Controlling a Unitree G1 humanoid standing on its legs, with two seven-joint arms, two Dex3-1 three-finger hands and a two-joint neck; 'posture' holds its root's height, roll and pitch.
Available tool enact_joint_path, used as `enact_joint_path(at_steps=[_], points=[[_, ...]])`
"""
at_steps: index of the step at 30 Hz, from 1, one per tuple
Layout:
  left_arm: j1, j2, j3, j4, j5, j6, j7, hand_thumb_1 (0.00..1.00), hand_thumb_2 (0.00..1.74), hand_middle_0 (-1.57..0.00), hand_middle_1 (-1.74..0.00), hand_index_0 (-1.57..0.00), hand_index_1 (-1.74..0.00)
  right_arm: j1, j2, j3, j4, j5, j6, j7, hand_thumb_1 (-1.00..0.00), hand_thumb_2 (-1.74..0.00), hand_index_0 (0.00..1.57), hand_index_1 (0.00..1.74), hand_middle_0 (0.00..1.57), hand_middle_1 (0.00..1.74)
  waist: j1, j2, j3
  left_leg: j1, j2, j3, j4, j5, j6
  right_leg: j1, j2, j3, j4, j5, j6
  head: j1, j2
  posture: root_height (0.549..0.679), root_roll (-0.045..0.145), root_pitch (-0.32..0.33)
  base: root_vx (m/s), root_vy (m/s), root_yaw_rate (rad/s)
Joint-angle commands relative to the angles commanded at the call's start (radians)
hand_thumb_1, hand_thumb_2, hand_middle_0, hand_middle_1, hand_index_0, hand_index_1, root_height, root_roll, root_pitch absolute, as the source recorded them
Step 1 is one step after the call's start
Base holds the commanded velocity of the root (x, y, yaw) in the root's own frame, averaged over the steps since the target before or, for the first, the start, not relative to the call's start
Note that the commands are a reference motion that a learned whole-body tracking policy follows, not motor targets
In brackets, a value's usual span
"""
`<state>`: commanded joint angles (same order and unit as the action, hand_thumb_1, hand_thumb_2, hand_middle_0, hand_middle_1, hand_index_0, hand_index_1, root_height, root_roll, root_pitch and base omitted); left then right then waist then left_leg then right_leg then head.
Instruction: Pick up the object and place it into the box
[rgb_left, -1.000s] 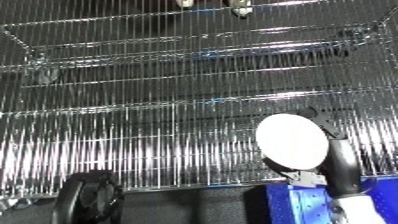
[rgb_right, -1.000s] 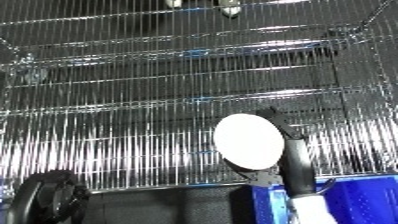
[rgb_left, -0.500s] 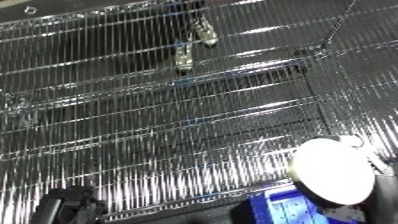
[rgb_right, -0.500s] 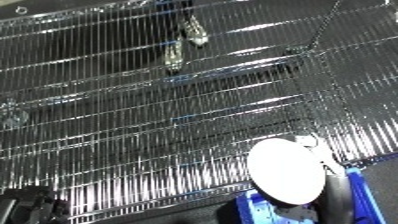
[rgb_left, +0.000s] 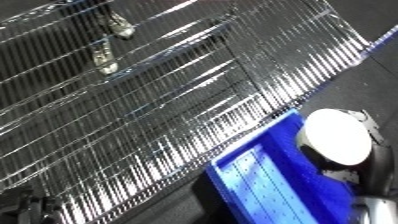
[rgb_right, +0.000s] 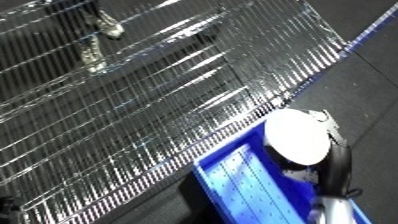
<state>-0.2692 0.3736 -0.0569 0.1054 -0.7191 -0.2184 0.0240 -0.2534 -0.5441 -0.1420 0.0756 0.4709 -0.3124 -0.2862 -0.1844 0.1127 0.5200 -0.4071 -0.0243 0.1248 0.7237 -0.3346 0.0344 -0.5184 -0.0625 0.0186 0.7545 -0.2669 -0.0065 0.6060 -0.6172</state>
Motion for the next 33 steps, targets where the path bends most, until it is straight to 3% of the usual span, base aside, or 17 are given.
enact_joint_path(at_steps=[5,10,14,17,28,33], points=[[0.021,-0.02,-0.013,0.015,-0.018,-0.038,0.012,1.0,1.74,-1.57,-1.74,-1.57,-1.74,0.092,-0.004,-0.073,0.075,0.117,-0.096,0.034,-0.9,-1.57,1.41,1.57,1.41,1.57,-0.031,0.028,0.0,0.016,-0.008,0.02,-0.017,-0.003,-0.0004,-0.003,0.0005,0.019,-0.004,-0.005,-0.0013,0.053,-0.013,0.642,0.111,0.053,0.004,0.09,-0.119],[0.015,-0.016,-0.03,0.026,-0.034,-0.045,0.014,1.0,1.74,-1.57,-1.74,-1.57,-1.74,0.125,-0.014,-0.07,0.178,0.15,-0.125,0.052,-0.9,-1.57,1.41,1.57,1.41,1.57,-0.039,0.038,0.0,0.016,-0.014,0.025,-0.022,-0.006,0.0027,-0.012,0.007,0.027,-0.003,-0.007,-0.0033,0.085,0.002,0.642,0.115,0.061,-0.021,0.002,0.009],[0.001,-0.013,-0.052,0.032,-0.036,-0.049,0.018,1.0,1.74,-1.57,-1.74,-1.57,-1.74,0.123,-0.015,-0.056,0.264,0.238,-0.15,0.092,-0.7,-1.22,1.1,1.22,1.1,1.22,-0.038,0.044,0.0,0.01,-0.02,0.023,-0.024,-0.004,0.0021,-0.02,0.0123,0.029,-0.001,-0.007,-0.0056,0.111,0.02,0.641,0.118,0.067,-0.029,-0.019,0.053],[-0.016,-0.009,-0.067,0.038,-0.042,-0.047,0.024,1.0,1.74,-1.57,-1.74,-1.57,-1.74,0.114,-0.024,-0.047,0.32,0.262,-0.171,0.114,-0.55,-0.96,0.86,0.96,0.86,0.96,-0.035,0.05,0.0,0.009,-0.026,0.02,-0.028,-0.001,0.0004,-0.021,0.0125,0.029,0.0,-0.009,-0.0071,0.121,0.03,0.642,0.12,0.069,-0.014,-0.007,0.065],[-0.046,-0.011,-0.092,0.046,-0.049,-0.044,0.049,1.0,1.74,-1.57,-1.74,-1.57,-1.74,0.083,-0.037,-0.009,0.338,0.2,-0.173,0.097,0.0,0.0,0.0,0.0,0.0,0.0,-0.034,0.058,0.0,-0.002,-0.034,0.014,-0.035,0.017,-0.003,-0.033,0.021,0.03,0.005,-0.01,-0.0123,0.132,0.053,0.641,0.124,0.078,-0.004,-0.004,0.032],[-0.049,-0.015,-0.093,0.048,-0.045,-0.042,0.055,1.0,1.74,-1.57,-1.74,-1.57,-1.74,0.08,-0.035,-0.012,0.331,0.184,-0.174,0.083,0.0,0.0,0.0,0.0,0.0,0.0,-0.035,0.059,0.0,-0.01,-0.032,0.014,-0.027,0.026,-0.0064,-0.041,0.0216,0.03,0.013,-0.012,-0.0138,0.127,0.053,0.64,0.125,0.08,0.005,-0.004,0.014]])
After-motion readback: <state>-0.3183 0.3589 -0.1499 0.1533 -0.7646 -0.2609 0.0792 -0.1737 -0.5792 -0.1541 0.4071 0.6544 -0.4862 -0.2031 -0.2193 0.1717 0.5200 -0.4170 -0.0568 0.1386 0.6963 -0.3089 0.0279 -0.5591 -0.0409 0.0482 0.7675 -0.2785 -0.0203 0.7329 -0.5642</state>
